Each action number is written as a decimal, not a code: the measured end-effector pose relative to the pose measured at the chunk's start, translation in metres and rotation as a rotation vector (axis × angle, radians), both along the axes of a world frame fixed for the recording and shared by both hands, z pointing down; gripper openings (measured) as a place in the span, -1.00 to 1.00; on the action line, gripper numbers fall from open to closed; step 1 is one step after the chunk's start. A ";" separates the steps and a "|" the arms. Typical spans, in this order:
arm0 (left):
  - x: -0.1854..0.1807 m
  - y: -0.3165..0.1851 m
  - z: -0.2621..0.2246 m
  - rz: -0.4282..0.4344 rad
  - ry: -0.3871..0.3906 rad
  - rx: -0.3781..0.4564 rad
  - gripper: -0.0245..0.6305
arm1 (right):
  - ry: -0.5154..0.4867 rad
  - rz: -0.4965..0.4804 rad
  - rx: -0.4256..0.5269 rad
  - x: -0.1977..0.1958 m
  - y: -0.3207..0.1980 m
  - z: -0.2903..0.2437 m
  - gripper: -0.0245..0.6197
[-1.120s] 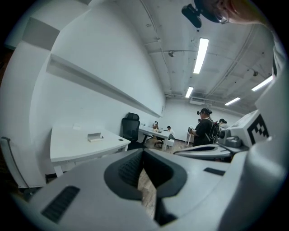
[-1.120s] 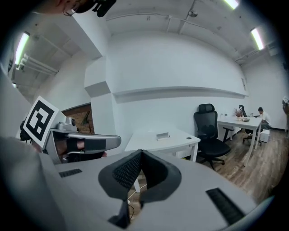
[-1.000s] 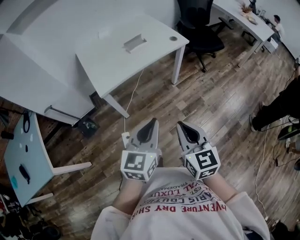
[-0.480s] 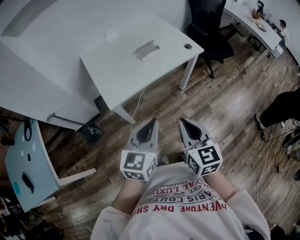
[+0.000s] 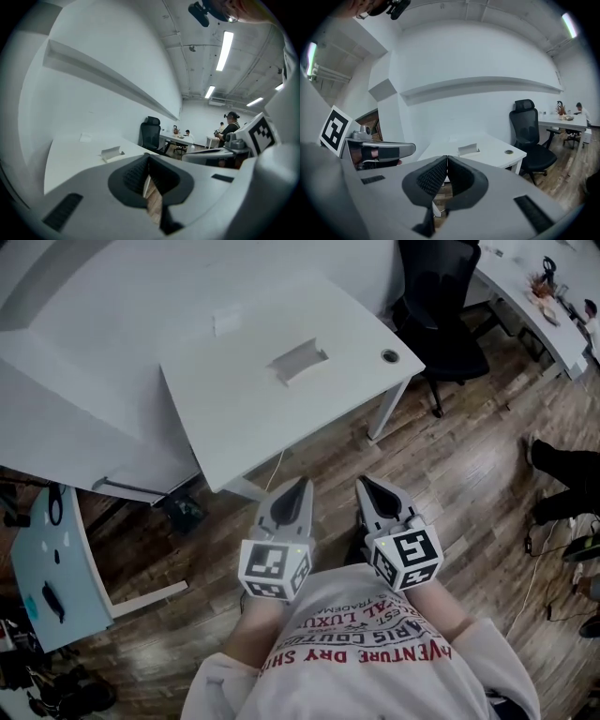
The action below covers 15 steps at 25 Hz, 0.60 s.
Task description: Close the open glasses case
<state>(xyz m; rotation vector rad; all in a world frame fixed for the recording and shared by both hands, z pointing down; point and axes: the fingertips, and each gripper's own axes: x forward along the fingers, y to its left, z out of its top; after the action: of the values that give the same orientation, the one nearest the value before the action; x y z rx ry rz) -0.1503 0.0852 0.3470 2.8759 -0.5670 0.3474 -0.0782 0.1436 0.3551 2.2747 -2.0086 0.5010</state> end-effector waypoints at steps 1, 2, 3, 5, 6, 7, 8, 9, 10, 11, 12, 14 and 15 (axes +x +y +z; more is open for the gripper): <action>0.014 -0.007 -0.001 -0.011 -0.002 -0.001 -0.90 | -0.007 -0.010 -0.002 0.015 -0.008 0.000 -0.89; 0.028 -0.014 -0.002 -0.023 -0.003 -0.004 -0.91 | -0.013 -0.020 -0.005 0.030 -0.016 -0.001 -0.89; 0.042 -0.021 -0.004 -0.035 -0.004 -0.005 -0.90 | -0.017 -0.035 -0.008 0.045 -0.023 -0.003 -0.89; 0.070 -0.033 -0.007 -0.066 -0.010 0.003 -0.90 | -0.008 -0.071 -0.015 0.075 -0.037 -0.006 -0.89; 0.084 -0.040 -0.008 -0.083 -0.015 0.013 -0.90 | 0.000 -0.089 -0.018 0.091 -0.045 -0.007 -0.89; 0.100 -0.046 -0.009 -0.098 -0.020 0.025 -0.90 | 0.006 -0.105 -0.021 0.107 -0.053 -0.008 -0.89; 0.115 -0.052 -0.009 -0.111 -0.023 0.033 -0.90 | 0.007 -0.121 -0.022 0.123 -0.061 -0.009 -0.89; 0.130 -0.058 -0.009 -0.121 -0.024 0.037 -0.90 | 0.006 -0.136 -0.021 0.138 -0.070 -0.010 -0.89; 0.144 -0.063 -0.007 -0.132 -0.022 0.034 -0.90 | 0.009 -0.150 -0.020 0.152 -0.077 -0.011 -0.89; 0.156 -0.069 -0.006 -0.144 -0.019 0.027 -0.90 | 0.014 -0.164 -0.021 0.164 -0.084 -0.011 -0.89; 0.166 -0.074 -0.004 -0.159 -0.015 0.018 -0.90 | 0.021 -0.179 -0.023 0.176 -0.090 -0.011 -0.89; 0.184 -0.085 0.000 -0.191 -0.011 0.000 -0.90 | 0.030 -0.206 -0.031 0.197 -0.102 -0.009 -0.89; 0.192 -0.090 0.003 -0.206 -0.012 -0.010 -0.90 | 0.030 -0.217 -0.036 0.207 -0.107 -0.007 -0.89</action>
<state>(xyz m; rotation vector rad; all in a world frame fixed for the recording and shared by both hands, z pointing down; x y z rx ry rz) 0.0415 -0.0045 0.3496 2.7741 -0.8527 0.3331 0.1286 0.0362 0.3479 1.9987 -2.1781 0.4767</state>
